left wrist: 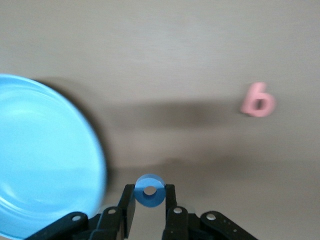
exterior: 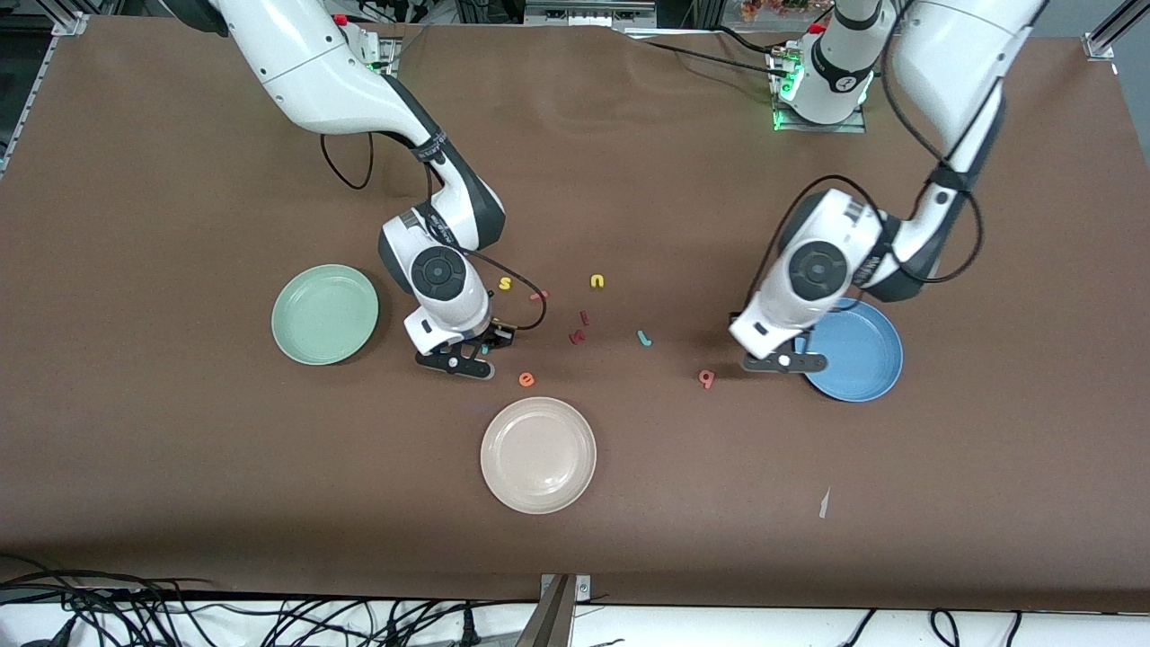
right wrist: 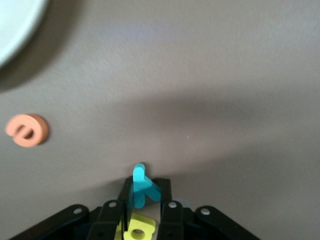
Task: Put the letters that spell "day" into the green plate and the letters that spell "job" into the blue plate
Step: 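Carry the o to the blue plate while the right gripper grasps the y, then drop the o with the left gripper while the right gripper drops the y, then grasp the teal 1 with the left gripper while the right gripper reaches letters, then drop the 1 on the blue plate while the right gripper grasps yellow letter, then drop the yellow letter on the green plate while the left gripper reaches b, then grasp the pink b with the left gripper while the right gripper grasps green letter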
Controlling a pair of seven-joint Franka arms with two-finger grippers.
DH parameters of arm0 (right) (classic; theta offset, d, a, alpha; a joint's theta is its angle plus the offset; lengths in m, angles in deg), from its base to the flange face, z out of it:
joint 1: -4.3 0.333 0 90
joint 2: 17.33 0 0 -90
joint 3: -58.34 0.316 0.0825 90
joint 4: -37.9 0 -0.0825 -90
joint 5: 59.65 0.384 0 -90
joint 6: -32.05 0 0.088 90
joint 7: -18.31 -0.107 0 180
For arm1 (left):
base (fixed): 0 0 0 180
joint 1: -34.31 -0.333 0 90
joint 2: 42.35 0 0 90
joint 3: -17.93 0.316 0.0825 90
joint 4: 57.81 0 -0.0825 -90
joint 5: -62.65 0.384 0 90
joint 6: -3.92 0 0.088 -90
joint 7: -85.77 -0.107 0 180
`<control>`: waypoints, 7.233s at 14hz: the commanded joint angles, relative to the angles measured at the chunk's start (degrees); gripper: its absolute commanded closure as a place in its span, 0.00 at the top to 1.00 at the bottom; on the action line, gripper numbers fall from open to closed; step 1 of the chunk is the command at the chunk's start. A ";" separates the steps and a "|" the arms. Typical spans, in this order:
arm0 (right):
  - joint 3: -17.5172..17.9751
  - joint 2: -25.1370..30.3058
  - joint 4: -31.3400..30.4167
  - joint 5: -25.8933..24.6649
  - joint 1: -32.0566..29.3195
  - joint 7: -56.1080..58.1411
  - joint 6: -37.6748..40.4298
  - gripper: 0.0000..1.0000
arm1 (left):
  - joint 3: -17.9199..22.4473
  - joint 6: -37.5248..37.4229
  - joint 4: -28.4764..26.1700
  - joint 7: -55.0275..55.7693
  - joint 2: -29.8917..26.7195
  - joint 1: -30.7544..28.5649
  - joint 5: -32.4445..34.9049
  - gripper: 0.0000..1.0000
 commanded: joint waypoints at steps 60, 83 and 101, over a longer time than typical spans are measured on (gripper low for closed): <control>-13.20 2.38 -7.82 13.65 14.89 -5.69 -6.45 0.49 | 5.07 -7.31 5.15 -12.27 0.18 -1.51 -7.42 0.00; -32.97 19.88 -30.75 12.16 14.37 38.17 -6.85 0.08 | 4.71 -5.62 23.06 -13.17 16.43 12.10 -3.64 1.00; -21.81 17.42 -21.79 13.92 18.93 -1.98 -0.54 1.00 | 4.54 -5.36 30.01 -8.54 23.56 14.55 -4.26 0.59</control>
